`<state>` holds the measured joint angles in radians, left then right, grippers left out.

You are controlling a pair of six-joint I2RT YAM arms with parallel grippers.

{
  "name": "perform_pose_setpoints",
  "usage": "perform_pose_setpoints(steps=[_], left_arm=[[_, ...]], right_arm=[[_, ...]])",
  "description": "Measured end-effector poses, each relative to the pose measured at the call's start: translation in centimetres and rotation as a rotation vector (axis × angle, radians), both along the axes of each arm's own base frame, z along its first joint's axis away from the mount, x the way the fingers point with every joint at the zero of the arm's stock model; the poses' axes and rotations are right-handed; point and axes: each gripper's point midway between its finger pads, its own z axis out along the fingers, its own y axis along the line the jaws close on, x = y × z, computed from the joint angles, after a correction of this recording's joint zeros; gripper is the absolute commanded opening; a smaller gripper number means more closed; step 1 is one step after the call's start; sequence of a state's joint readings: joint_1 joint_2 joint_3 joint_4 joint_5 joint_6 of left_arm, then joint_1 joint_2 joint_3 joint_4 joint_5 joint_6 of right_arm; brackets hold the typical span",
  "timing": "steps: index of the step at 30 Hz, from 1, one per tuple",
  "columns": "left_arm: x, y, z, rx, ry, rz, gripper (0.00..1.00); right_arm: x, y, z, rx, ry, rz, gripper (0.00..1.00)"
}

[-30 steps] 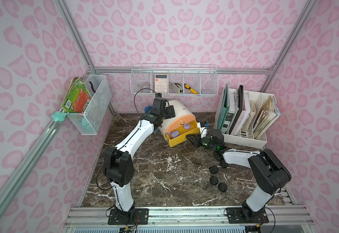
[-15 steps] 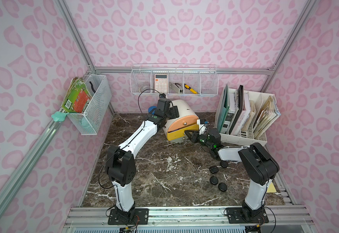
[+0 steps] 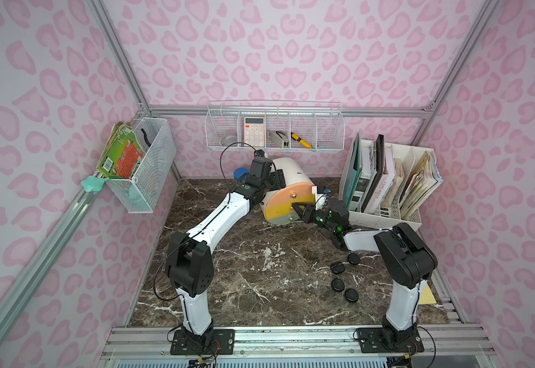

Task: Put the bluetooth earphones in the drawer according to color
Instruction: Close the drawer in the storage box, then open the drawer in the storage box.

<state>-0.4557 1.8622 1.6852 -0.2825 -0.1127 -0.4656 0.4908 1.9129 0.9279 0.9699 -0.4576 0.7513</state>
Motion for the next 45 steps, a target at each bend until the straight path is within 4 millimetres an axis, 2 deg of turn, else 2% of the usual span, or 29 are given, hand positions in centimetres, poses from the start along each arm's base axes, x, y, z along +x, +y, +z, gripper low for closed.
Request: perform_pose_setpoints(steps=[9, 16, 21, 27, 37, 45], left_arm=[[-0.6, 0.0, 0.0, -0.002, 0.006, -0.005, 0.86], [-0.8, -0.1, 0.0, -0.003, 0.009, -0.010, 0.86], [-1.0, -0.1, 0.0, -0.004, 0.013, -0.014, 0.86], [-1.0, -0.1, 0.0, -0.004, 0.013, -0.015, 0.86], [-1.0, -0.1, -0.1, -0.004, 0.015, -0.017, 0.86], [-0.9, -0.1, -0.1, -0.003, 0.011, -0.013, 0.86]], right_arm=[[-2.6, -1.8, 0.5, 0.004, -0.001, -0.009, 0.35], [-3.7, -2.7, -2.0, -0.020, 0.041, -0.022, 0.37], [-3.3, -2.5, -4.8, -0.035, 0.099, -0.027, 0.40], [-2.4, -1.8, -6.4, -0.022, 0.142, -0.028, 0.41], [-0.3, 0.3, -7.6, -0.004, 0.207, -0.061, 0.34], [0.7, 0.8, -8.4, 0.020, 0.254, -0.106, 0.29]])
